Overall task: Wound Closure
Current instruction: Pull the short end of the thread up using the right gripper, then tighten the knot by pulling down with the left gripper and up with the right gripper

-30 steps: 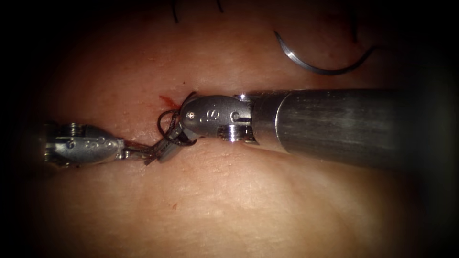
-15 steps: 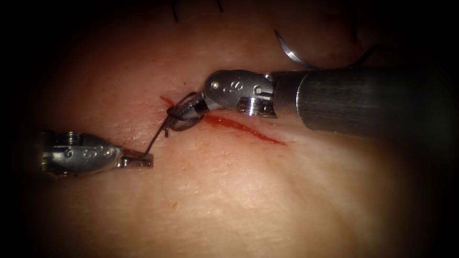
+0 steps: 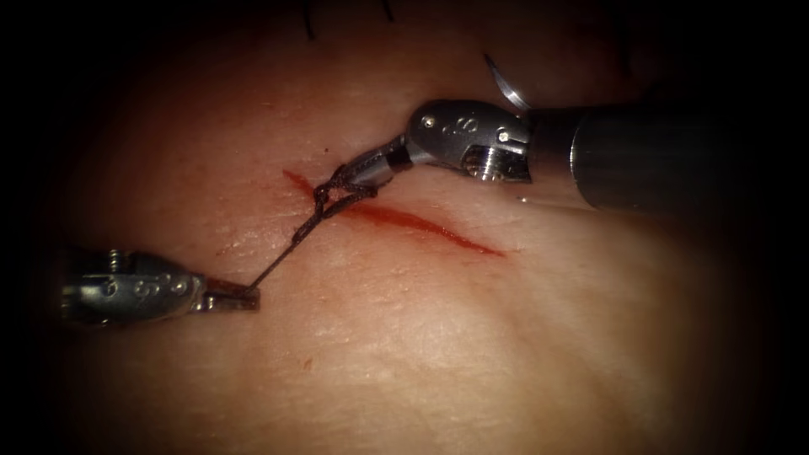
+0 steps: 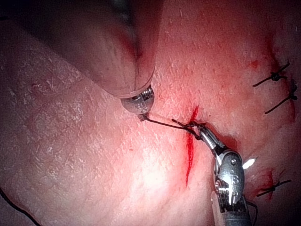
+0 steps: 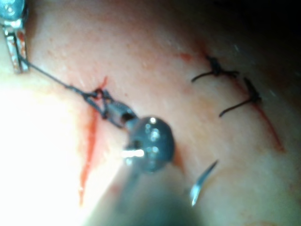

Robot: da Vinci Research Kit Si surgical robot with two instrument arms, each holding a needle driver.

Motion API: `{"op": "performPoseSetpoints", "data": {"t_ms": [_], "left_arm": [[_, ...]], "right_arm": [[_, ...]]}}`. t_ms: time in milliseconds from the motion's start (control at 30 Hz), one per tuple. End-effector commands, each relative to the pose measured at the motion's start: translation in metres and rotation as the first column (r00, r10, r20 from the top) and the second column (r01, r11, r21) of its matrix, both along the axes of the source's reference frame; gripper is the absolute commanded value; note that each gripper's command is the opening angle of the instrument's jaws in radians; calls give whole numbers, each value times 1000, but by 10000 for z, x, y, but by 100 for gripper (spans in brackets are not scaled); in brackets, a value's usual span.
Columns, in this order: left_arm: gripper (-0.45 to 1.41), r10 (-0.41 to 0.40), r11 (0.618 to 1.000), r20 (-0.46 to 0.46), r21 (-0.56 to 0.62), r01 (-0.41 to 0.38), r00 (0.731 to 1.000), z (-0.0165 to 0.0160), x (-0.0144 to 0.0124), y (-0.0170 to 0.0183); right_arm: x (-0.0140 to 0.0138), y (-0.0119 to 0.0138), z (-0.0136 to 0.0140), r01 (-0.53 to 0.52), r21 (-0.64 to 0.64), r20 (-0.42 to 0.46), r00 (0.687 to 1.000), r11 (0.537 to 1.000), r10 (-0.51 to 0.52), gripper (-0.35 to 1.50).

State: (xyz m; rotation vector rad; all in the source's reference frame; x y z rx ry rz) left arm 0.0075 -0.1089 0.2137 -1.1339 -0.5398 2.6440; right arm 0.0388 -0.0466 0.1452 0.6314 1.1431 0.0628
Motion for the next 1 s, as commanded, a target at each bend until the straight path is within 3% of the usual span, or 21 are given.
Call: {"op": "performPoseSetpoints", "data": {"t_ms": [33, 400, 767, 1000], "left_arm": [[-45, -2, 1000, -1, 4, 2, 1000, 3, -3, -12], [-45, -24, 1000, -31, 11, 25, 999, -8, 36, -46], [-45, -37, 999, -41, 10, 38, 998, 2, 37, -66], [-45, -48, 998, -53, 32, 49, 997, 12, 40, -97]], "right_arm": [[8, 7, 10, -14, 5, 3, 1000, 1000, 14, -35], [5, 24, 12, -58, -1, 9, 998, 998, 58, -35], [-2, 44, 21, -94, -16, 16, 995, 995, 94, -35], [-21, 79, 35, -167, -43, 49, 984, 985, 169, -35]]}}
